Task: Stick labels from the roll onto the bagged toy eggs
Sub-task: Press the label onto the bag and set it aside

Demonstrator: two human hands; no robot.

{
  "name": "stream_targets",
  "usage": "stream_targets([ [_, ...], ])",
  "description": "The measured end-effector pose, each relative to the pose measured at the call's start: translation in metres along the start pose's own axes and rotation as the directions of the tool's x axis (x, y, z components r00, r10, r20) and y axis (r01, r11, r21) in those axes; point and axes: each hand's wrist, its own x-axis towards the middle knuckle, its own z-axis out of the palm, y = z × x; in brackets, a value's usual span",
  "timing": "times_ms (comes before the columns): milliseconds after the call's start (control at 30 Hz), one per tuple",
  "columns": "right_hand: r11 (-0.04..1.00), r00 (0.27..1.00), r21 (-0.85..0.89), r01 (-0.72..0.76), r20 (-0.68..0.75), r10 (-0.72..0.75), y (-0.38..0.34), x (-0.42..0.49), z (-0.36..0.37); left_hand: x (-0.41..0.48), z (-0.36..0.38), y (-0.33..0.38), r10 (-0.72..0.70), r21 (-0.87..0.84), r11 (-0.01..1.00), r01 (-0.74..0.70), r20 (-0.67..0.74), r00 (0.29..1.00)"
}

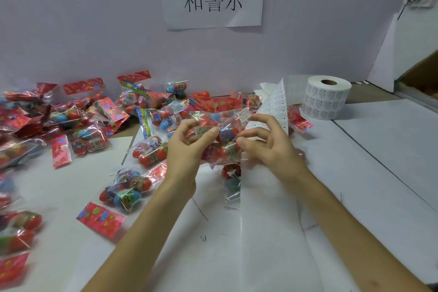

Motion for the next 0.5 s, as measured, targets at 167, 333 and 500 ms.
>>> stream_targets([
  [167, 1.000, 0.999, -0.002, -0.006, 0.034, 0.006, 0.001, -0.003, 0.002, -0.010, 0.013, -0.004, 0.036, 0.006, 0.999, -0.037, 0.016, 0.999],
  [333, 1.000, 0.999, -0.017, 0.009, 0.050, -0.008, 0.003, -0.002, 0.001, -0.012, 0.013, -0.001, 0.030, -0.009, 1.000, -0.030, 0.014, 0.999],
  [500, 0.998, 0.998, -0.007, 0.060, -0.003, -0.060, 0.005, 0.000, 0.001, -0.015, 0.014, 0.001, 0.018, -0.024, 1.000, -0.017, 0.047, 0.999],
])
